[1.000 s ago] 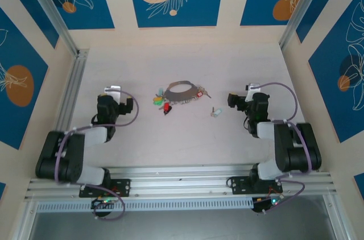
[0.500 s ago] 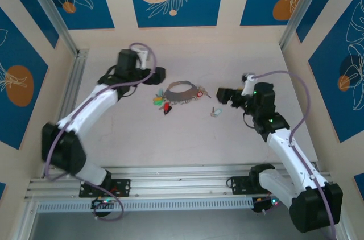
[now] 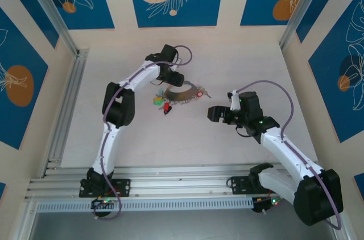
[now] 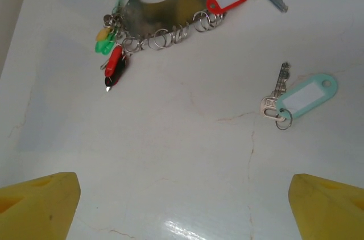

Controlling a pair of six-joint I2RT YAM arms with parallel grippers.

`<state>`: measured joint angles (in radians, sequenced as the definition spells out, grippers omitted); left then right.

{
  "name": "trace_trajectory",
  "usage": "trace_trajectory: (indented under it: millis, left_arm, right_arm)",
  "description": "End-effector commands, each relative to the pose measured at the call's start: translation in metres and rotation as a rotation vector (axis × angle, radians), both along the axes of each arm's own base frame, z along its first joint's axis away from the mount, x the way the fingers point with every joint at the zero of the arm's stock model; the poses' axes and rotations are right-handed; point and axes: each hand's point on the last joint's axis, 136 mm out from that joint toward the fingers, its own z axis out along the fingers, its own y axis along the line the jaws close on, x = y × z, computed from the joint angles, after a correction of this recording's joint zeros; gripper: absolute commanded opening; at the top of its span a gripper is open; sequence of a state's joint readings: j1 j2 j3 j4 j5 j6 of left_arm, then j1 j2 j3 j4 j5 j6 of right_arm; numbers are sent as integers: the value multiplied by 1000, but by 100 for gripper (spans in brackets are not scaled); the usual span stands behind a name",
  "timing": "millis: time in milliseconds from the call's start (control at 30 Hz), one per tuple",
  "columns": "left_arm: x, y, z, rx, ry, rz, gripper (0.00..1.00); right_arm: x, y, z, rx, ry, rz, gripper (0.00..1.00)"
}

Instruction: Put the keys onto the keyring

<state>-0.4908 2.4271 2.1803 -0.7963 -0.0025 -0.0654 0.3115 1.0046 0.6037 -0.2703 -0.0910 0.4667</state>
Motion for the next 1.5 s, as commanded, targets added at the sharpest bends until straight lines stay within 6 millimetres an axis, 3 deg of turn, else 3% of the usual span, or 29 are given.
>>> trace_trajectory:
  millis: [0,267,433,567,733,867,1033,1100,1133,1233,1333,1467]
  left_arm:
    - [-8,7,-14,115,49,-57,77]
    - [-17,13,-35,264,55,-99,72]
    - [-29,22,-41,323,71,-97,56]
    - [-40,34,-42,366,70,-65,49]
    - [-74,49,-45,368,95,-44,43]
    - [-113,65,-55,400,140,-47,43]
    - [-162,79,-53,390,200,-30,44]
    - [-172,82,-46,371,206,-9,49]
    - [-175,83,-40,359,203,0,56]
    - [-172,72,-6,308,152,-16,71]
    - [-168,41,35,251,88,-89,72]
    - [-169,-2,66,161,48,-174,64]
  right_arm:
    - [10,4,21,16,-63,33,94]
    - [21,-13,42,50,-101,-10,94]
    - [19,-25,53,37,-133,-44,94]
    - [17,-29,61,46,-157,-62,97]
    - [10,-29,61,42,-149,-48,99]
    - [5,-33,60,32,-151,-50,99]
    - [0,-32,59,31,-144,-35,100]
    - [-1,-29,56,40,-136,-19,100]
    - [-1,-27,55,49,-128,-8,99]
    - [-2,-19,56,81,-123,28,98]
    - [-5,-7,58,132,-142,83,94]
    - [-11,4,50,199,-143,137,88]
